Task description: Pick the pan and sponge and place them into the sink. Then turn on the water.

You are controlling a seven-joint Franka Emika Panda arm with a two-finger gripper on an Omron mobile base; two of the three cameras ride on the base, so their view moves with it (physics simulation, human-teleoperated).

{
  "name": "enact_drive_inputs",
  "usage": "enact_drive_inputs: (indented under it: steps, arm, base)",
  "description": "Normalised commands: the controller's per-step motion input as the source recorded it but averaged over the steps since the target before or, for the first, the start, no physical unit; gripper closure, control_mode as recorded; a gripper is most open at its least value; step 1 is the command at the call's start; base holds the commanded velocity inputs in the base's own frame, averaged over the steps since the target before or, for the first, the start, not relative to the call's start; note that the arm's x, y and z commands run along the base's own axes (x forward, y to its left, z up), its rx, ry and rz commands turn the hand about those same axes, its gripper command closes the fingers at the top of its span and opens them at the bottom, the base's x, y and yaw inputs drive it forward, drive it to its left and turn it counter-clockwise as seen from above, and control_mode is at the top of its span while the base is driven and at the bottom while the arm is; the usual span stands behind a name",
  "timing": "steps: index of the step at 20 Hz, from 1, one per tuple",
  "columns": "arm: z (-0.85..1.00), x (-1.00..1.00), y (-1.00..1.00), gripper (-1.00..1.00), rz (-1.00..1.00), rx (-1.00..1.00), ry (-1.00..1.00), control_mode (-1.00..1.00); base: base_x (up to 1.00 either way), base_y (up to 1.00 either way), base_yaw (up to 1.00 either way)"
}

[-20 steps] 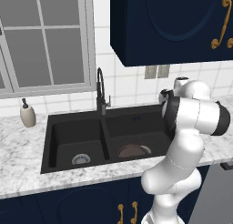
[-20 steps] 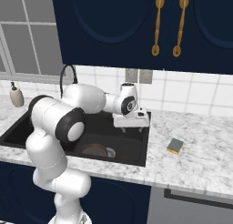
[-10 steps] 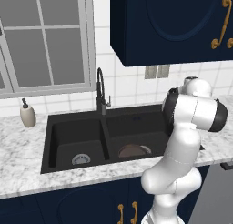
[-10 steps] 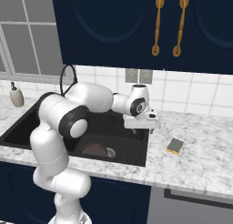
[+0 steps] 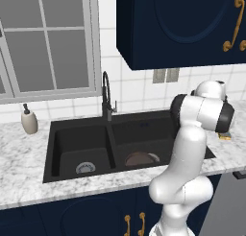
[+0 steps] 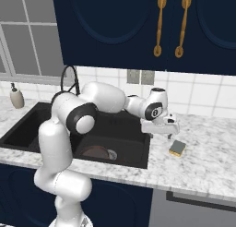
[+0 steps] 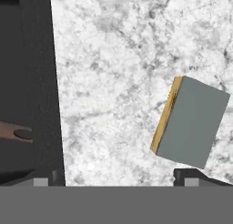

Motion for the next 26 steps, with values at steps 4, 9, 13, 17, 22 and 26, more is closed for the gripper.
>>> enact_drive_inputs:
  steps: [4, 9, 13, 17, 22, 26]
  arm:
    - [0.00, 0.00, -0.52, -1.00, -0.06, 0.00, 0.00, -1.00]
    - [-0.10, 0.00, -0.41, -1.00, -0.06, 0.00, 0.00, -1.00]
    - [-0.16, 0.00, -0.39, -1.00, -0.07, 0.00, 0.00, -1.00]
    - [-0.17, 0.00, -0.14, -1.00, -0.06, 0.00, 0.00, -1.00]
    - [-0.14, 0.00, 0.00, -1.00, -0.03, 0.00, 0.00, -1.00]
    - [-0.08, 0.00, 0.00, -1.00, -0.02, 0.00, 0.00, -1.00]
  base:
    - [0.00, 0.00, 0.00]
    - [0.00, 0.00, 0.00]
    - [0.00, 0.00, 0.00]
    - [0.00, 0.00, 0.00]
    - [0.00, 0.00, 0.00]
    - [0.00, 0.00, 0.00]
